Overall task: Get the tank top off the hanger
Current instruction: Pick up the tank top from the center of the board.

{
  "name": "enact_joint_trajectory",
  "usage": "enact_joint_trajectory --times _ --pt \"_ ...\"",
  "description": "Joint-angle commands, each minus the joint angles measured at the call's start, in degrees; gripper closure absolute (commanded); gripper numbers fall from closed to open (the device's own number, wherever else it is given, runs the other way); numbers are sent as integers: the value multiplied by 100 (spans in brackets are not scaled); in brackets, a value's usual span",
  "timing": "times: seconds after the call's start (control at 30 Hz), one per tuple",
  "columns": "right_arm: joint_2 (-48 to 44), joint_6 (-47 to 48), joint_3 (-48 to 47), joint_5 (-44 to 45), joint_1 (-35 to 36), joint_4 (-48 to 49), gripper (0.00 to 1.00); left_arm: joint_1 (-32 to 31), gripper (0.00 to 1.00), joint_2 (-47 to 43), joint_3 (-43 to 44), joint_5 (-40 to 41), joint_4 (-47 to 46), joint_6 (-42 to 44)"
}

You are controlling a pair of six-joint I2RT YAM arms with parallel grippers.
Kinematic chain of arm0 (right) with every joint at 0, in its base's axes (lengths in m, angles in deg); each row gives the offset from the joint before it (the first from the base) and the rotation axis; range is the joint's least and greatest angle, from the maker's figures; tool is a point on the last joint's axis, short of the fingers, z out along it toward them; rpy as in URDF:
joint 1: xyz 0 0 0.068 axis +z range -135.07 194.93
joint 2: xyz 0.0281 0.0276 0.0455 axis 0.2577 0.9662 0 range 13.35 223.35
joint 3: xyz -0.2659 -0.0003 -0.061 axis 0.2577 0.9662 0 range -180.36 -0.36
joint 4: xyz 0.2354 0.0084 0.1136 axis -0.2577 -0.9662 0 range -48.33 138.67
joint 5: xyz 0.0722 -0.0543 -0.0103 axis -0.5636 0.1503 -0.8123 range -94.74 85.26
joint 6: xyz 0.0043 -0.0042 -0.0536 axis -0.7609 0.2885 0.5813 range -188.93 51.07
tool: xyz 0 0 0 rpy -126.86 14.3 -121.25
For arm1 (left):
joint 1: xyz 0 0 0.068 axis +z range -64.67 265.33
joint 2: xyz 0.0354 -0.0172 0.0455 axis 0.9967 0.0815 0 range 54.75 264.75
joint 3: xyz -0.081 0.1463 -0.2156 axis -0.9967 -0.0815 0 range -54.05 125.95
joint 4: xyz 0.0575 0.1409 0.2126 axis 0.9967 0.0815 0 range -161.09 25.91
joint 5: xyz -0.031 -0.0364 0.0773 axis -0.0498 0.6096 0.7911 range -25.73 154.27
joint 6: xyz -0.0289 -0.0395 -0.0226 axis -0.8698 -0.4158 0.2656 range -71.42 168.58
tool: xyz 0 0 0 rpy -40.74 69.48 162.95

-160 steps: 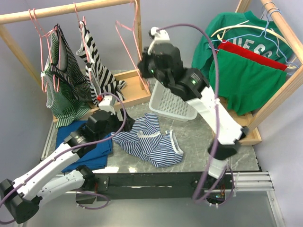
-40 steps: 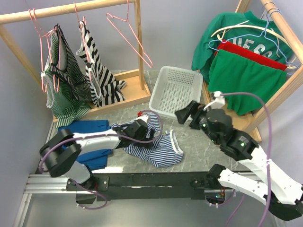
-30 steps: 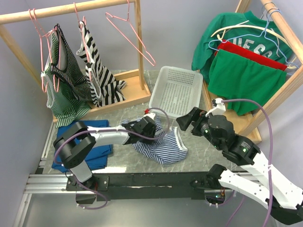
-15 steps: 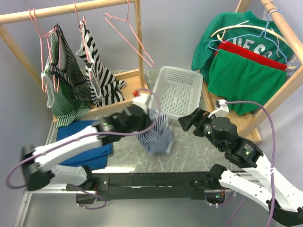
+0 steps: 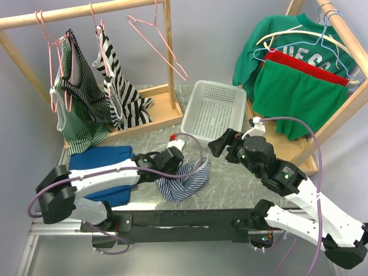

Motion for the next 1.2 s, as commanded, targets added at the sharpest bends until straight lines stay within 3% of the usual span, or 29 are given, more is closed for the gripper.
enact_joint_trajectory --times 0.0,0.03,0.1,0.13,0.2,0.27,0.3,0.67,1.17 --pt "-95 -38 74 3 17 199 0 -213 99 120 142 -382 -734 -41" --pt "-112 -47 92 4 17 198 0 -239 97 155 151 -539 -778 -32" --pt "-148 -73 171 -5 17 216 0 -292 72 208 160 -655 -840 -24" --pt "-165 -82 188 -14 17 207 0 -344 67 226 160 -707 -866 -15" --pt "-174 -100 224 -5 8 199 0 -389 37 165 99 -883 -954 3" --pt "-174 -109 267 -23 8 190 0 -415 33 59 -41 -1154 -1068 12" --pt "-174 -117 268 -14 17 181 0 -424 24 15 -103 -1278 -1129 3" --pt "-534 -276 250 364 17 -56 0 -854 12 296 -569 -1833 -1324 64" --pt "-1053 -407 101 654 17 -505 0 -1426 12 2071 -51 -278 -1007 -393"
